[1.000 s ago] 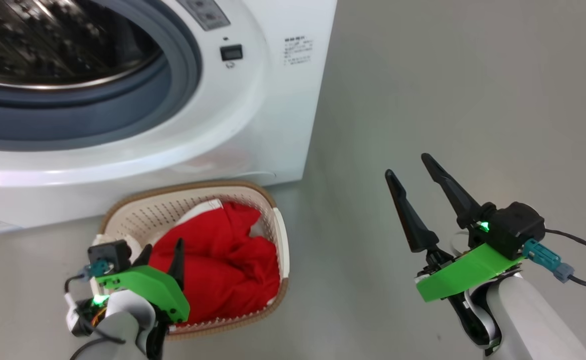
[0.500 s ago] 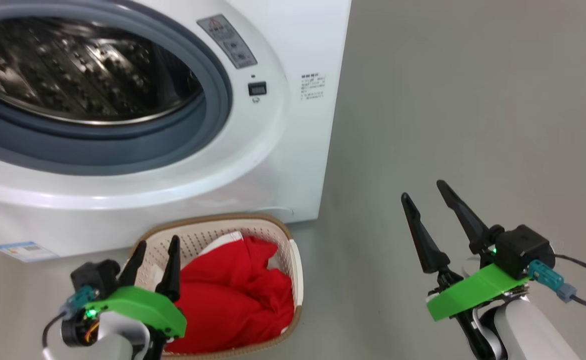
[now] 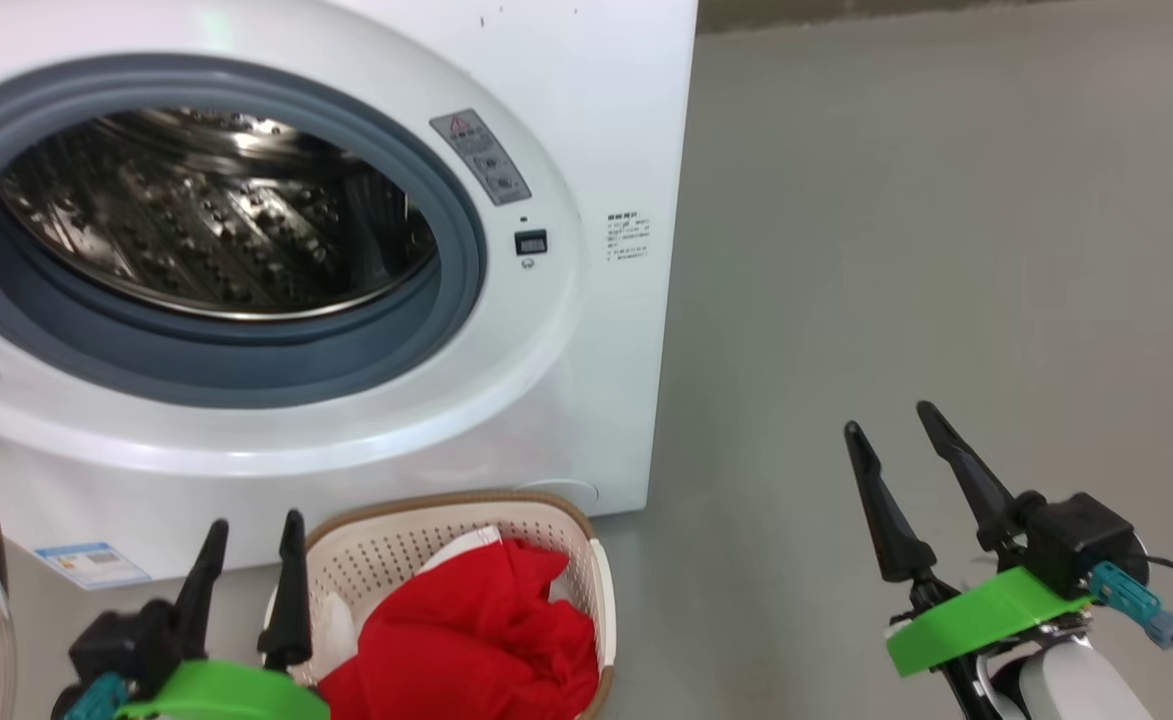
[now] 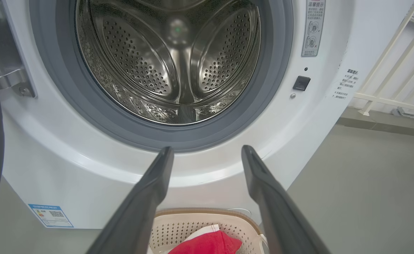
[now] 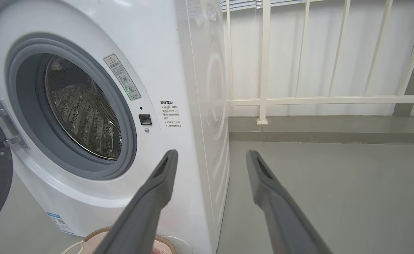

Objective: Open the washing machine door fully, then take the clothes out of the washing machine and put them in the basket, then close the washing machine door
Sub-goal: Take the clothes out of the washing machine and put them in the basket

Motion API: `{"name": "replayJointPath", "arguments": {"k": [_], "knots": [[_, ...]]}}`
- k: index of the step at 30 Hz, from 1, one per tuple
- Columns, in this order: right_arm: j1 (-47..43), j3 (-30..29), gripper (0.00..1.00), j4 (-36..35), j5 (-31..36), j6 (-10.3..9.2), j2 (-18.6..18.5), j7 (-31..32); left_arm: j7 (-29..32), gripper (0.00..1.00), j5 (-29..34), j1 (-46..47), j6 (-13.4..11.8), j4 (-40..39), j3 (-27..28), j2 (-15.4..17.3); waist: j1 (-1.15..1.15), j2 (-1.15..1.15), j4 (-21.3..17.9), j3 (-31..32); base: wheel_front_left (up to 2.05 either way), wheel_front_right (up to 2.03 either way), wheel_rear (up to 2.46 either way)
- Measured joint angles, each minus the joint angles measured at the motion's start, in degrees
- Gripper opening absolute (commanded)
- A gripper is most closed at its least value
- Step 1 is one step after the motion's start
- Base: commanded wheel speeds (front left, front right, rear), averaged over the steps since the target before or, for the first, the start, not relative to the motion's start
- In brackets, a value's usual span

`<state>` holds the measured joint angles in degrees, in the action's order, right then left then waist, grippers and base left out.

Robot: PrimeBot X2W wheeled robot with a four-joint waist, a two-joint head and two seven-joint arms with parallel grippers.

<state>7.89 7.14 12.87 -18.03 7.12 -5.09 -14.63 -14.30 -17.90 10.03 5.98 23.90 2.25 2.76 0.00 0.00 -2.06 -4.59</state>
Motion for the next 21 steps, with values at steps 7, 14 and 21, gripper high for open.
{"name": "replayJointPath", "arguments": {"k": [7, 14, 21], "knots": [[-2.86, -0.89, 1.00, -1.99, 0.07, 0.00, -0.01, 0.00, 0.00, 1.00, 2.14, -5.90, 0.05, -5.25, 2.48, -0.02, 0.00, 0.00, -0.26, 2.94, 0.00, 0.00, 0.00], [-5.59, -1.86, 1.00, -2.70, 0.00, 0.00, -0.13, 0.00, 0.00, 1.00, 1.98, -11.65, 0.60, -11.89, 3.19, -0.09, 0.00, 0.00, -0.70, 5.46, 0.00, 0.00, 0.00], [-6.69, -2.49, 1.00, -3.02, 0.00, 0.00, -0.14, 0.00, 0.00, 1.00, 2.83, -14.24, 0.59, -13.47, 3.49, -0.12, 0.00, 0.00, -0.72, 6.90, 0.00, 0.00, 0.00]]}}
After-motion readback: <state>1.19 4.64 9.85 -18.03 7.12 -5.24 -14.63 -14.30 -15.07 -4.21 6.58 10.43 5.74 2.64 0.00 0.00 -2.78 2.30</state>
